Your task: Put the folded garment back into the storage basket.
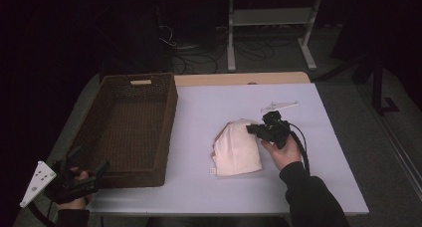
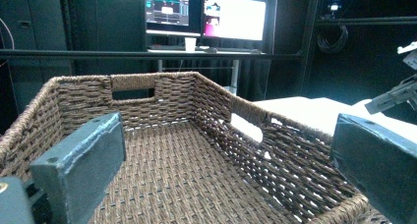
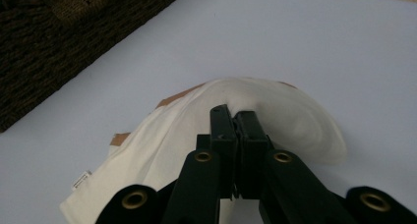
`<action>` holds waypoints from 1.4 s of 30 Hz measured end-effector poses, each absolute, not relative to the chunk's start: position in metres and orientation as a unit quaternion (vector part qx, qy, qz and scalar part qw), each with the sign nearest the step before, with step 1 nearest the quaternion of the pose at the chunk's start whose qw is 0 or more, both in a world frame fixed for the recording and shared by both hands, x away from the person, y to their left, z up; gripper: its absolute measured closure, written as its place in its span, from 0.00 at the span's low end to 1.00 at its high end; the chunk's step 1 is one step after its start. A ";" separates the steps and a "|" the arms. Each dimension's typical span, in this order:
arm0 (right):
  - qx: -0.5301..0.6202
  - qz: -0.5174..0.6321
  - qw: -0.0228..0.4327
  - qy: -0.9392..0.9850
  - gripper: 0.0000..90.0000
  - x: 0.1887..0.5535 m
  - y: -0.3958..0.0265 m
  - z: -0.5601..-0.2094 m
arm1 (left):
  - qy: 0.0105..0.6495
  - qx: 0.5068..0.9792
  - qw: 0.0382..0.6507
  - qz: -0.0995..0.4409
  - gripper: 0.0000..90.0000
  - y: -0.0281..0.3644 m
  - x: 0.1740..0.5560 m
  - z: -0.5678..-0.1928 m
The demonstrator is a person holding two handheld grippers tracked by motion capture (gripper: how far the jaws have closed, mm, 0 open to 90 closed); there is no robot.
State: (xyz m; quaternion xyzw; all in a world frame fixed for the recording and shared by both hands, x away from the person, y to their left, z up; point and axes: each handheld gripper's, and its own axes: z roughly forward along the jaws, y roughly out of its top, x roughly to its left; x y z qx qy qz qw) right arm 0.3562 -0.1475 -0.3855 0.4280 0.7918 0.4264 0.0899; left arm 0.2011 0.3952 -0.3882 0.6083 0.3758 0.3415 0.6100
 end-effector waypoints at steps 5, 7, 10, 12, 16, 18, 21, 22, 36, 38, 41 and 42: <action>0.428 0.432 0.093 0.788 0.96 0.356 -0.152 -0.378 | 0.376 0.608 0.610 0.342 0.00 0.395 0.201 -0.388; 0.429 0.434 0.093 0.787 0.96 0.356 -0.153 -0.376 | 0.376 0.607 0.611 0.342 0.00 0.395 0.201 -0.388; 0.429 0.436 0.094 0.785 0.96 0.356 -0.154 -0.371 | 0.376 0.607 0.611 0.342 0.00 0.395 0.201 -0.388; 0.427 0.440 0.096 0.784 0.96 0.357 -0.155 -0.367 | 0.376 0.608 0.610 0.342 0.00 0.395 0.201 -0.388; 0.421 0.442 0.097 0.786 0.96 0.357 -0.155 -0.359 | 0.377 0.609 0.607 0.344 0.00 0.395 0.201 -0.388; 0.419 0.444 0.098 0.786 0.96 0.357 -0.155 -0.354 | 0.377 0.609 0.606 0.345 0.00 0.394 0.201 -0.388; 0.416 0.447 0.099 0.786 0.96 0.358 -0.155 -0.348 | 0.377 0.609 0.607 0.345 0.00 0.395 0.200 -0.388; 0.415 0.448 0.100 0.786 0.96 0.358 -0.155 -0.346 | 0.377 0.609 0.607 0.346 0.00 0.395 0.200 -0.388; 0.400 0.464 0.101 0.784 0.96 0.363 -0.155 -0.319 | 0.375 0.607 0.610 0.345 0.00 0.396 0.198 -0.388; 0.398 0.466 0.103 0.783 0.96 0.363 -0.155 -0.316 | 0.375 0.607 0.610 0.345 0.00 0.396 0.198 -0.388; 0.400 0.467 0.105 0.781 0.96 0.364 -0.156 -0.312 | 0.375 0.606 0.611 0.345 0.00 0.396 0.198 -0.388; 0.401 0.472 0.105 0.778 0.96 0.364 -0.157 -0.310 | 0.376 0.606 0.611 0.345 0.00 0.396 0.198 -0.388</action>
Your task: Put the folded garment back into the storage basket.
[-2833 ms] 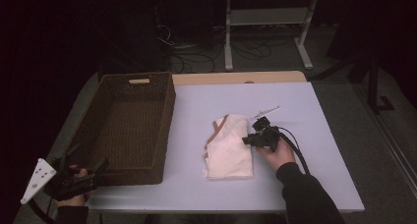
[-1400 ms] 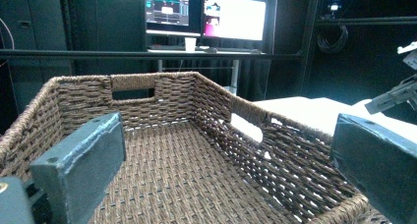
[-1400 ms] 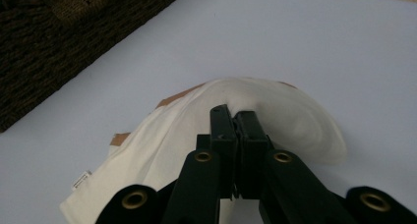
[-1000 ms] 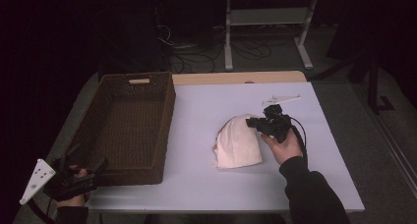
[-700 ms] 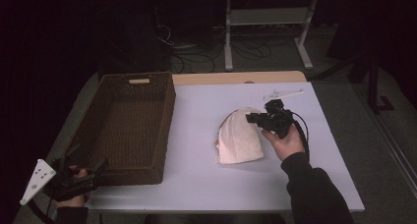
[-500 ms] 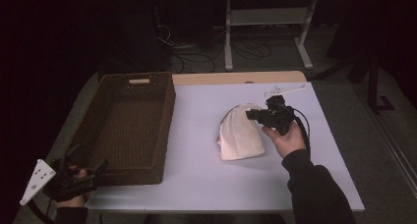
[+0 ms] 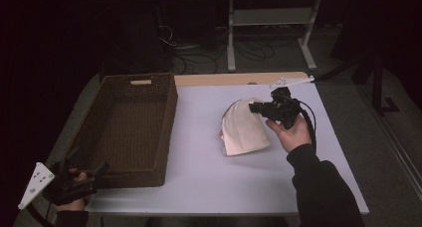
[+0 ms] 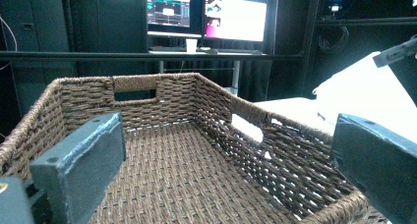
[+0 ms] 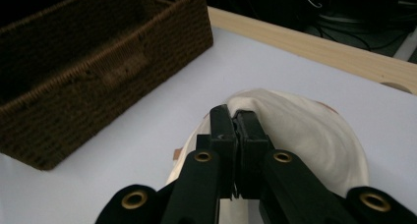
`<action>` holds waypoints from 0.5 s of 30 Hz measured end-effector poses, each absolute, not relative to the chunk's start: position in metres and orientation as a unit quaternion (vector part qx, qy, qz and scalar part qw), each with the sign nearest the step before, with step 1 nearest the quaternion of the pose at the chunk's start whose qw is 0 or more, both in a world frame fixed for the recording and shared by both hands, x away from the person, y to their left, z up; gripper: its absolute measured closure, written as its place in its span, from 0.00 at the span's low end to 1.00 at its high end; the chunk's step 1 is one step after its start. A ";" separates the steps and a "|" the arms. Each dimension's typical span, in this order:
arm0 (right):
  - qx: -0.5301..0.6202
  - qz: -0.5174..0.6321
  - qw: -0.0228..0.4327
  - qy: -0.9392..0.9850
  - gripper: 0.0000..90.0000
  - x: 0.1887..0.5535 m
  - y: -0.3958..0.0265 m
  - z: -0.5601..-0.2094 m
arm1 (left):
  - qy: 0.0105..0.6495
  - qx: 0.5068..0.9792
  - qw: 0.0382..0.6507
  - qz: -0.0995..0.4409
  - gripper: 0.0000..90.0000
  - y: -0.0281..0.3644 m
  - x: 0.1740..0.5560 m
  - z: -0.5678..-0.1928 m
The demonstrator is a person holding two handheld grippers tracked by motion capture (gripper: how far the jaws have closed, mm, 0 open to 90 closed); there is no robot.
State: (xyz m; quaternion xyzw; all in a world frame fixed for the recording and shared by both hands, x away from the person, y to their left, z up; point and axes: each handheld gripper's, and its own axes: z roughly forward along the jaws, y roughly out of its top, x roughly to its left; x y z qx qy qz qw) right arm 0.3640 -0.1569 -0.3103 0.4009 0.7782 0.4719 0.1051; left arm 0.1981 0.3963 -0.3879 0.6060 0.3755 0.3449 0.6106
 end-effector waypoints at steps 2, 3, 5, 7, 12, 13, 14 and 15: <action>0.405 0.483 0.099 0.770 0.96 0.364 -0.159 -0.307 | 0.376 0.606 0.611 0.344 0.00 0.396 0.198 -0.388; 0.404 0.484 0.100 0.770 0.96 0.364 -0.159 -0.306 | 0.376 0.606 0.611 0.345 0.00 0.396 0.198 -0.388; 0.404 0.486 0.102 0.768 0.96 0.365 -0.160 -0.303 | 0.376 0.606 0.611 0.345 0.00 0.396 0.198 -0.388; 0.402 0.486 0.104 0.769 0.96 0.365 -0.160 -0.300 | 0.376 0.606 0.611 0.344 0.00 0.396 0.198 -0.388; 0.400 0.489 0.107 0.768 0.96 0.365 -0.161 -0.291 | 0.377 0.605 0.611 0.344 0.00 0.396 0.199 -0.388; 0.400 0.490 0.106 0.767 0.96 0.365 -0.161 -0.289 | 0.377 0.606 0.611 0.343 0.00 0.396 0.199 -0.388; 0.400 0.490 0.107 0.767 0.96 0.365 -0.161 -0.287 | 0.376 0.606 0.611 0.343 0.00 0.396 0.199 -0.388; 0.398 0.492 0.109 0.767 0.96 0.365 -0.161 -0.285 | 0.376 0.606 0.612 0.343 0.00 0.396 0.199 -0.388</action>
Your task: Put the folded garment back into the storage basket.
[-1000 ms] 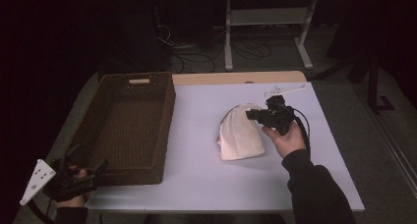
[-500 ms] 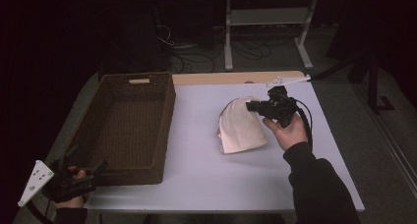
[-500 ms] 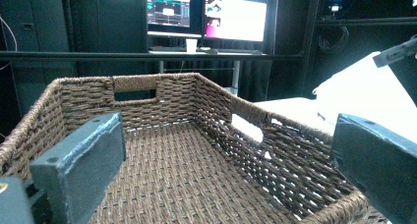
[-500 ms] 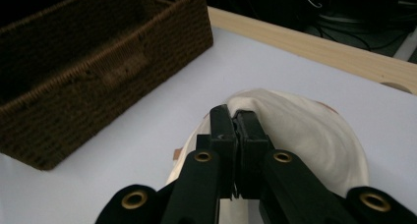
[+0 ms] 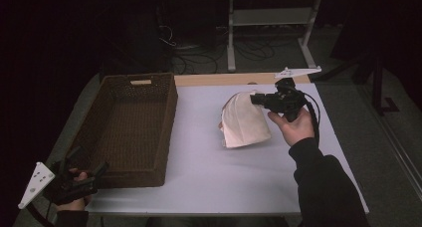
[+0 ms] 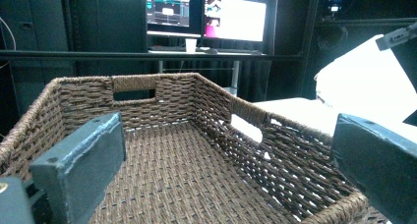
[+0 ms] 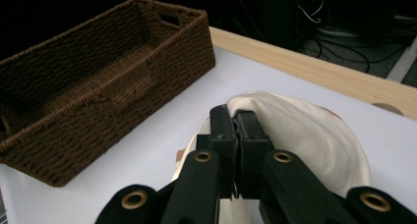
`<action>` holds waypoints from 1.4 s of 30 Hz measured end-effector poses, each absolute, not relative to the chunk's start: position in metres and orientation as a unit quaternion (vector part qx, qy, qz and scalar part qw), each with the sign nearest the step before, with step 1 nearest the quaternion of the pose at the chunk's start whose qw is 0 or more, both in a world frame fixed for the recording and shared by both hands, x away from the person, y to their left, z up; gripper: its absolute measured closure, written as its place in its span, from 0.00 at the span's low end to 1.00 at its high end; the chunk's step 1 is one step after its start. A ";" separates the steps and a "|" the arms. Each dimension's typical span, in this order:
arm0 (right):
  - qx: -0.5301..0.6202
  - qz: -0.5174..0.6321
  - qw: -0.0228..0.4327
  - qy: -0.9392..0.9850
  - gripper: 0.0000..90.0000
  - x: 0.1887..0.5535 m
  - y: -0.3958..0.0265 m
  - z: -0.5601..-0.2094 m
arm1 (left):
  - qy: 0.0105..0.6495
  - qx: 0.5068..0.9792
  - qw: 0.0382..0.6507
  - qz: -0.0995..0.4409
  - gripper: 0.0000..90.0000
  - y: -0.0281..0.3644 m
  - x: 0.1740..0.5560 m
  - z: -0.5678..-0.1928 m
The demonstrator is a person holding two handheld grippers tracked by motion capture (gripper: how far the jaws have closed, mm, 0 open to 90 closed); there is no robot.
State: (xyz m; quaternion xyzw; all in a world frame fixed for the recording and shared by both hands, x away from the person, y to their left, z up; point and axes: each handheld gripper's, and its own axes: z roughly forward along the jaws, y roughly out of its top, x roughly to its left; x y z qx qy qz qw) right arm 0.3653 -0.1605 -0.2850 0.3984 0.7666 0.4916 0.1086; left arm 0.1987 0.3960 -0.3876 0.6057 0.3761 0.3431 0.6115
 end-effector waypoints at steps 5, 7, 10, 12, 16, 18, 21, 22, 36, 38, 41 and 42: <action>0.393 0.497 0.110 0.766 0.96 0.367 -0.159 -0.275 | 0.375 0.607 0.611 0.343 0.00 0.396 0.199 -0.388; 0.393 0.500 0.108 0.765 0.96 0.368 -0.159 -0.272 | 0.374 0.607 0.611 0.343 0.00 0.396 0.199 -0.388; 0.391 0.501 0.108 0.764 0.96 0.371 -0.157 -0.266 | 0.374 0.608 0.610 0.343 0.00 0.396 0.199 -0.388; 0.389 0.501 0.109 0.765 0.96 0.373 -0.155 -0.263 | 0.374 0.609 0.610 0.343 0.00 0.396 0.199 -0.388; 0.382 0.505 0.112 0.765 0.96 0.375 -0.151 -0.255 | 0.373 0.608 0.611 0.343 0.00 0.396 0.199 -0.388; 0.380 0.508 0.112 0.765 0.96 0.376 -0.150 -0.252 | 0.374 0.608 0.611 0.343 0.00 0.396 0.199 -0.388; 0.378 0.508 0.115 0.765 0.96 0.378 -0.147 -0.248 | 0.374 0.607 0.612 0.342 0.00 0.396 0.199 -0.388; 0.377 0.509 0.115 0.765 0.96 0.378 -0.147 -0.247 | 0.374 0.607 0.612 0.342 0.00 0.396 0.199 -0.388; 0.366 0.513 0.112 0.768 0.96 0.384 -0.137 -0.234 | 0.372 0.605 0.614 0.346 0.00 0.396 0.197 -0.387; 0.364 0.513 0.113 0.769 0.96 0.385 -0.135 -0.232 | 0.373 0.604 0.615 0.343 0.00 0.396 0.197 -0.387; 0.360 0.515 0.113 0.769 0.96 0.386 -0.133 -0.229 | 0.371 0.603 0.617 0.343 0.00 0.396 0.196 -0.386; 0.360 0.517 0.112 0.769 0.96 0.387 -0.132 -0.228 | 0.371 0.603 0.617 0.343 0.00 0.396 0.196 -0.386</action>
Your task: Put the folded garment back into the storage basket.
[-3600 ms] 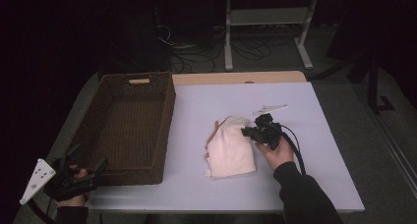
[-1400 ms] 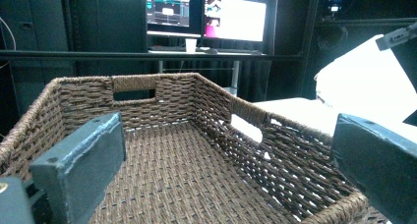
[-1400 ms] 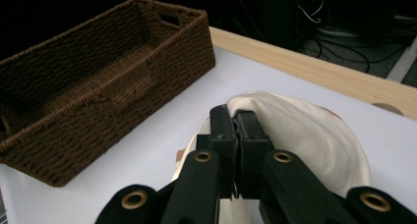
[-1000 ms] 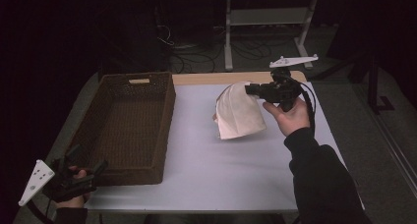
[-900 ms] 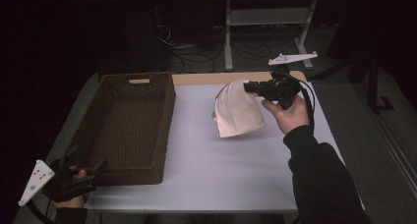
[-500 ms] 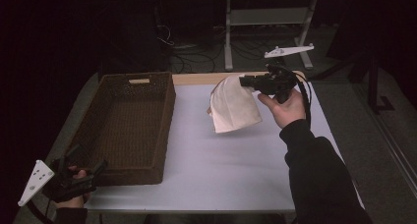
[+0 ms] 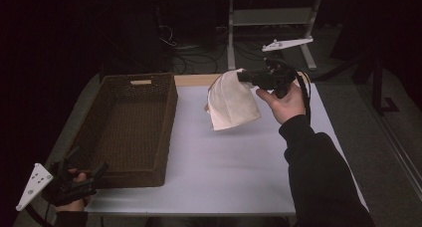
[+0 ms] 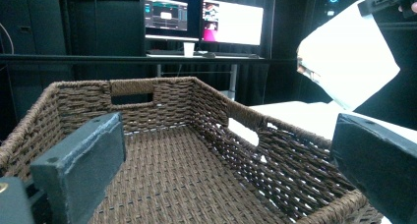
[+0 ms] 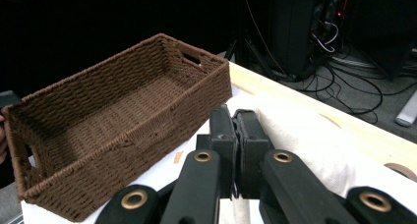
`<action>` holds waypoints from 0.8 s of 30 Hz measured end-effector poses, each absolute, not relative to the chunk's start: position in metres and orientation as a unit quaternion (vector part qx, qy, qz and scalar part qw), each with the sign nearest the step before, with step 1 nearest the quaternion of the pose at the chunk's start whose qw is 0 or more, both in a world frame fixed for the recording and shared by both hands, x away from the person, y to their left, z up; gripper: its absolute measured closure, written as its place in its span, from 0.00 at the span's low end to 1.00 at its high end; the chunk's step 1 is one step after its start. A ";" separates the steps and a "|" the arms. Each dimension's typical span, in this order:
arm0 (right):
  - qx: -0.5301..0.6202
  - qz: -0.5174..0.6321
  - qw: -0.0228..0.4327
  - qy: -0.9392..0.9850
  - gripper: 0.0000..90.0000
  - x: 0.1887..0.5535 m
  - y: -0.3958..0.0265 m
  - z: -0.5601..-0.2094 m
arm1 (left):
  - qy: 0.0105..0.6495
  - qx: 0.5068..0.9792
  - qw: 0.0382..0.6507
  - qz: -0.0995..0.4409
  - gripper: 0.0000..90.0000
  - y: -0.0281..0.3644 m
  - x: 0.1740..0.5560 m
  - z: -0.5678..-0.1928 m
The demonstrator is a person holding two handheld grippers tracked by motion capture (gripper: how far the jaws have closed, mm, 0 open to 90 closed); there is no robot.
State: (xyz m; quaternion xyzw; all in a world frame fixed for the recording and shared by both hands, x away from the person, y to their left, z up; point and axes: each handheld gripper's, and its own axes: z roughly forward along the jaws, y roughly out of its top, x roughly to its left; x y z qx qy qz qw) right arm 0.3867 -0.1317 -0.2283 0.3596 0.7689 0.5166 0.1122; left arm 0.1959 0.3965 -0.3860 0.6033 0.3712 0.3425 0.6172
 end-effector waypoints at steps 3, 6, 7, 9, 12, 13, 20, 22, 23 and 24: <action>0.358 0.521 0.112 0.767 0.96 0.388 -0.129 -0.226 | 0.371 0.604 0.617 0.341 0.00 0.396 0.196 -0.386; 0.355 0.525 0.111 0.765 0.96 0.390 -0.127 -0.222 | 0.372 0.604 0.617 0.341 0.00 0.396 0.196 -0.386; 0.353 0.527 0.112 0.765 0.96 0.390 -0.126 -0.221 | 0.372 0.604 0.617 0.341 0.00 0.396 0.196 -0.386; 0.350 0.530 0.113 0.764 0.96 0.391 -0.124 -0.218 | 0.373 0.604 0.617 0.340 0.00 0.396 0.197 -0.386; 0.345 0.535 0.112 0.763 0.96 0.393 -0.122 -0.213 | 0.373 0.605 0.616 0.340 0.00 0.397 0.197 -0.387; 0.344 0.537 0.111 0.762 0.96 0.393 -0.121 -0.212 | 0.373 0.605 0.616 0.340 0.00 0.397 0.197 -0.387; 0.331 0.543 0.112 0.763 0.96 0.396 -0.111 -0.201 | 0.372 0.606 0.617 0.337 0.00 0.397 0.198 -0.387; 0.326 0.546 0.109 0.764 0.96 0.397 -0.107 -0.198 | 0.372 0.606 0.618 0.337 0.00 0.397 0.198 -0.387; 0.323 0.548 0.109 0.764 0.96 0.397 -0.105 -0.197 | 0.371 0.606 0.617 0.338 0.00 0.397 0.198 -0.387; 0.319 0.548 0.108 0.765 0.96 0.398 -0.103 -0.196 | 0.371 0.605 0.617 0.338 0.00 0.397 0.198 -0.387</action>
